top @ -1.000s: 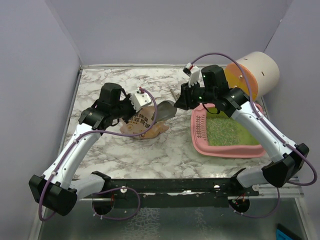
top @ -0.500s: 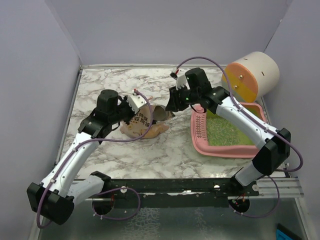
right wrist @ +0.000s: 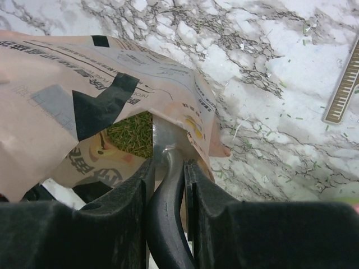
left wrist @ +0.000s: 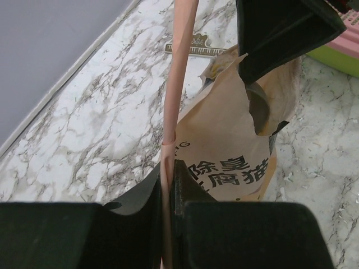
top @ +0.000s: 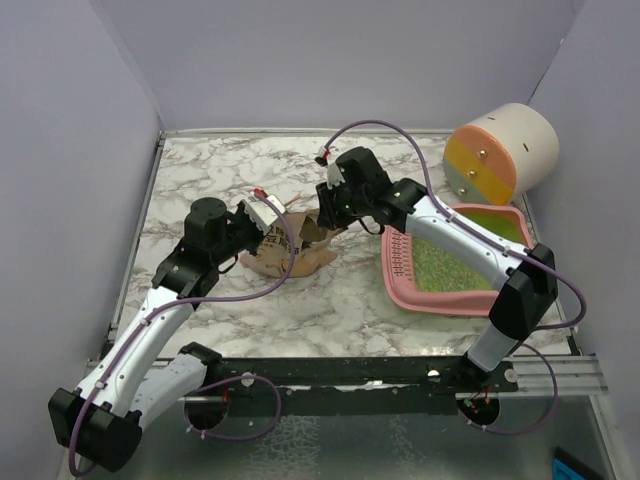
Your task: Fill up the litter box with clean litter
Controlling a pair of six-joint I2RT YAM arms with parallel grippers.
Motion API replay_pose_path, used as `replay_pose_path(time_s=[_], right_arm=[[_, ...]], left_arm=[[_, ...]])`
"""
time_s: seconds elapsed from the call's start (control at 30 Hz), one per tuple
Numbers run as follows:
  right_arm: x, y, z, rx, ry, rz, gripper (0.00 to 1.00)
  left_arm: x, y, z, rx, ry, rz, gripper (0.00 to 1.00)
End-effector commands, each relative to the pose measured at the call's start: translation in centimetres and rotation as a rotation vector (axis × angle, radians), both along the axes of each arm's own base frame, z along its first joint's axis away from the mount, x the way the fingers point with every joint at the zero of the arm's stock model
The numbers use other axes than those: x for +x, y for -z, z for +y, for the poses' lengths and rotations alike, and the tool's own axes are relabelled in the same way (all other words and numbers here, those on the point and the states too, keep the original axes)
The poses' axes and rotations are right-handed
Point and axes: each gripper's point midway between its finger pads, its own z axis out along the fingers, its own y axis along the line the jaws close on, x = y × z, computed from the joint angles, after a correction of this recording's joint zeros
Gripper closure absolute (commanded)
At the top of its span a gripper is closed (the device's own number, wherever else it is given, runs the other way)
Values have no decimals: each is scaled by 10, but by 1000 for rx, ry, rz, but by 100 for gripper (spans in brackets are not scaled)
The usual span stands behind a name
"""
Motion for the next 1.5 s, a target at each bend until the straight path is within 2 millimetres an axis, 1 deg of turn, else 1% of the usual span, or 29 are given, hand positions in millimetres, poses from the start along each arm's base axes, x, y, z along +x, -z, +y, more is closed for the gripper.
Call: replay_pose_path(time_s=[0.0, 0.2, 0.37, 0.43, 0.7, 0.83, 0.93, 1.07, 1.3, 1.37, 1.47], right_arm=[[23, 5, -5, -67, 90, -85, 99], [22, 41, -9, -117, 112, -67, 99], [13, 74, -7, -163, 105, -30, 99], [6, 86, -5, -171, 94, -17, 99], [-29, 140, 11, -188, 38, 90, 99], [-42, 158, 18, -155, 26, 157, 99], [-47, 163, 25, -115, 19, 193, 99], [-54, 165, 39, -48, -7, 241, 99], [-57, 151, 62, 88, -27, 307, 99], [-58, 145, 66, 163, -40, 355, 99], [-61, 140, 67, 265, -55, 432, 99]], left_arm=[[7, -48, -3, -113, -23, -153, 100], [8, -48, -5, -132, -18, -162, 100], [9, -49, -7, -138, -13, -162, 100], [9, -49, -7, -139, -9, -161, 100], [11, -40, -9, -133, -7, -144, 100], [12, -36, -9, -128, -7, -140, 100], [13, -31, -9, -124, -9, -133, 100], [13, -26, -9, -121, -12, -123, 100], [13, -16, -5, -103, -29, -122, 100], [14, -12, -4, -94, -35, -117, 100], [16, -4, -3, -83, -42, -107, 100]])
